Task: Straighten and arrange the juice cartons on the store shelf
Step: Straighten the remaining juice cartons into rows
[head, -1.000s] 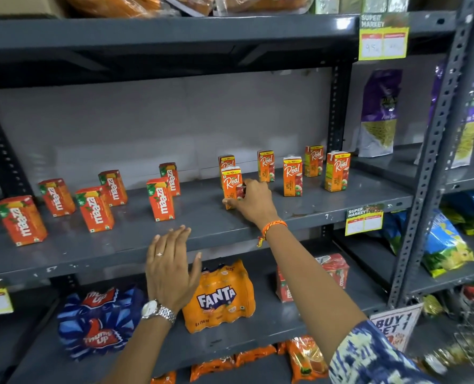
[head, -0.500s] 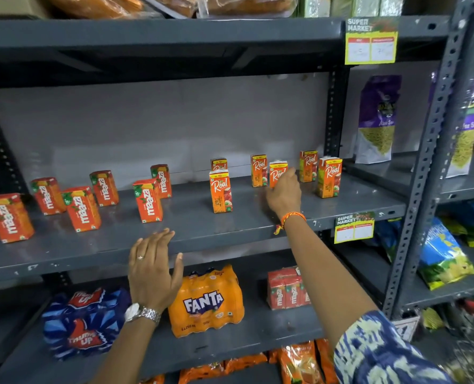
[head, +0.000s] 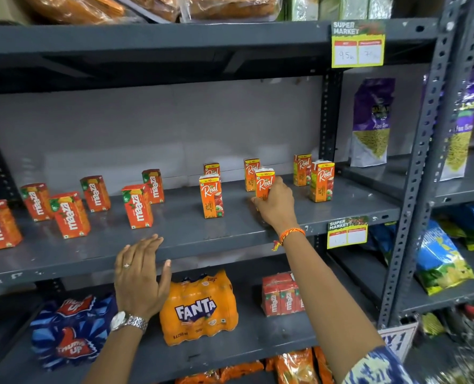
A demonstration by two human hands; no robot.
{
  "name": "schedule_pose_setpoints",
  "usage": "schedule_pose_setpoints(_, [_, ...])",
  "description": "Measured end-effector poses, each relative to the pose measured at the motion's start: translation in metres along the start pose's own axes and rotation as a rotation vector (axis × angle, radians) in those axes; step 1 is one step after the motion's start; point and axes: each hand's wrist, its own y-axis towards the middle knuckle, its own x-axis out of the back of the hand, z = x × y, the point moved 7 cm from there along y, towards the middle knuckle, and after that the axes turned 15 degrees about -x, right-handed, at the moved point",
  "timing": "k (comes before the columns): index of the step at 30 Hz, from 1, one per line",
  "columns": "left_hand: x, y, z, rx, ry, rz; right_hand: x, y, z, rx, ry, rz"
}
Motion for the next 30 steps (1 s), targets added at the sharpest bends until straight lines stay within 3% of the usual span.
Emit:
schedule_pose_setpoints(9, [0.001, 0.0, -0.001, -0.003, 0.003, 0.01, 0.014, -0.004, -0.003, 0.009, 0.101, -0.021])
schedule_pose_setpoints(13, [0.0, 0.0, -0.001, -0.007, 0.008, -0.003, 0.079, -0.007, -0.022, 0.065, 0.305, -0.47])
schedule_pose_setpoints(15, [0.0, 0.001, -0.001, -0.004, 0.009, -0.011, 0.101, 0.003, -0.036, -0.001, 0.295, -0.583])
schedule_pose_setpoints(19, [0.0, 0.0, -0.001, -0.017, 0.02, -0.036, 0.098, 0.038, -0.054, -0.196, -0.006, -0.398])
schedule_pose_setpoints(21, [0.0, 0.0, -0.001, -0.013, 0.021, -0.04, 0.09, 0.046, -0.059, -0.22, -0.028, -0.321])
schedule_pose_setpoints(30, [-0.001, 0.001, 0.0, -0.012, 0.024, -0.046, 0.084, 0.051, -0.066, -0.22, -0.048, -0.322])
